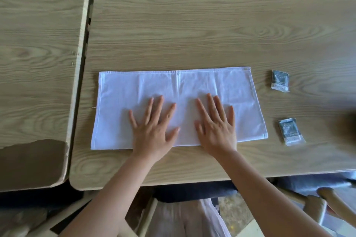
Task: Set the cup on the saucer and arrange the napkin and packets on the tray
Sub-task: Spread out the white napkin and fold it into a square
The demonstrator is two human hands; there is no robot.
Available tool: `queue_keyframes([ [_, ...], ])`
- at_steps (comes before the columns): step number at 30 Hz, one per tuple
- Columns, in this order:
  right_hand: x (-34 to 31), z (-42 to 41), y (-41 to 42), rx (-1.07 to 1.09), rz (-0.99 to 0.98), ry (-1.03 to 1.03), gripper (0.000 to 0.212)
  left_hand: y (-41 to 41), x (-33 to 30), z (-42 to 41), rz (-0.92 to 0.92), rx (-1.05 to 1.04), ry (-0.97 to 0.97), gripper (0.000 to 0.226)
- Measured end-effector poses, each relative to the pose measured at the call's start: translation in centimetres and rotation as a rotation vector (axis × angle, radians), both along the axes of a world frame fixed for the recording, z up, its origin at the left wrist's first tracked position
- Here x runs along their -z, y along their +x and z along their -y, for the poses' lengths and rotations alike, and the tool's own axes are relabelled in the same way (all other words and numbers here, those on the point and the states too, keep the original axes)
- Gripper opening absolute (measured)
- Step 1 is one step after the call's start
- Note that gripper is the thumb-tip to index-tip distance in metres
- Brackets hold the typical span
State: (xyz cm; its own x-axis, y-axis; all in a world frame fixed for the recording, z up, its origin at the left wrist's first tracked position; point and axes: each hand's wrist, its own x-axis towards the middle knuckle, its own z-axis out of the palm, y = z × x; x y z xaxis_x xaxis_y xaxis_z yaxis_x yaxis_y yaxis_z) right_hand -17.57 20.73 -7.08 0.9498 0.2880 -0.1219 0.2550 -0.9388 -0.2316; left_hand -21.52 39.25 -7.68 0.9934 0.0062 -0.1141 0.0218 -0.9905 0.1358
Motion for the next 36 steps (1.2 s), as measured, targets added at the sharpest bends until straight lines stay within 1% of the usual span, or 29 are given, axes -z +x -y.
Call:
queue_keyframes([
  [7,-0.2,5.4,-0.9,0.094,-0.009,-0.081,0.062,-3.9,-1.0,-4.7,-0.044,-0.165,0.006,0.075],
  [14,-0.1,8.2,-5.4,0.121,-0.002,-0.103,0.061,-8.8,-1.2,-5.3,-0.07,-0.103,0.006,0.078],
  [19,-0.6,8.2,-5.9,0.105,-0.025,-0.12,0.061,-9.8,-1.5,-5.1,-0.095,-0.099,0.006,0.08],
  [21,-0.7,8.2,-5.8,0.095,-0.048,-0.1,0.061,-9.7,-1.7,-4.9,-0.104,-0.106,-0.002,0.08],
  [23,-1.0,8.3,-6.1,0.116,-0.066,-0.029,0.063,-9.5,-2.0,-4.4,-0.088,-0.163,-0.036,0.08],
  [25,-1.4,8.3,-6.9,0.214,-0.011,0.075,0.067,-9.1,-2.5,-2.9,-0.029,-0.209,-0.096,0.077],
  [26,-1.8,8.3,-7.4,0.293,0.032,0.107,0.068,-8.8,-2.7,-1.7,0.003,-0.186,-0.119,0.075],
  [29,-2.7,8.5,-8.4,0.534,0.1,0.122,0.067,-8.0,-3.0,3.2,0.046,0.009,-0.147,0.07],
  [32,-3.4,8.9,-8.7,0.672,0.022,0.151,0.066,-7.7,-2.1,6.7,0.003,0.114,-0.128,0.068],
  [34,-3.7,9.2,-8.5,0.786,-0.038,0.27,0.059,-7.8,-1.2,7.4,-0.043,0.113,-0.095,0.069],
  [36,-3.9,9.7,-8.2,0.896,-0.082,0.382,0.047,-7.9,-0.6,7.5,-0.06,0.109,-0.071,0.07],
])
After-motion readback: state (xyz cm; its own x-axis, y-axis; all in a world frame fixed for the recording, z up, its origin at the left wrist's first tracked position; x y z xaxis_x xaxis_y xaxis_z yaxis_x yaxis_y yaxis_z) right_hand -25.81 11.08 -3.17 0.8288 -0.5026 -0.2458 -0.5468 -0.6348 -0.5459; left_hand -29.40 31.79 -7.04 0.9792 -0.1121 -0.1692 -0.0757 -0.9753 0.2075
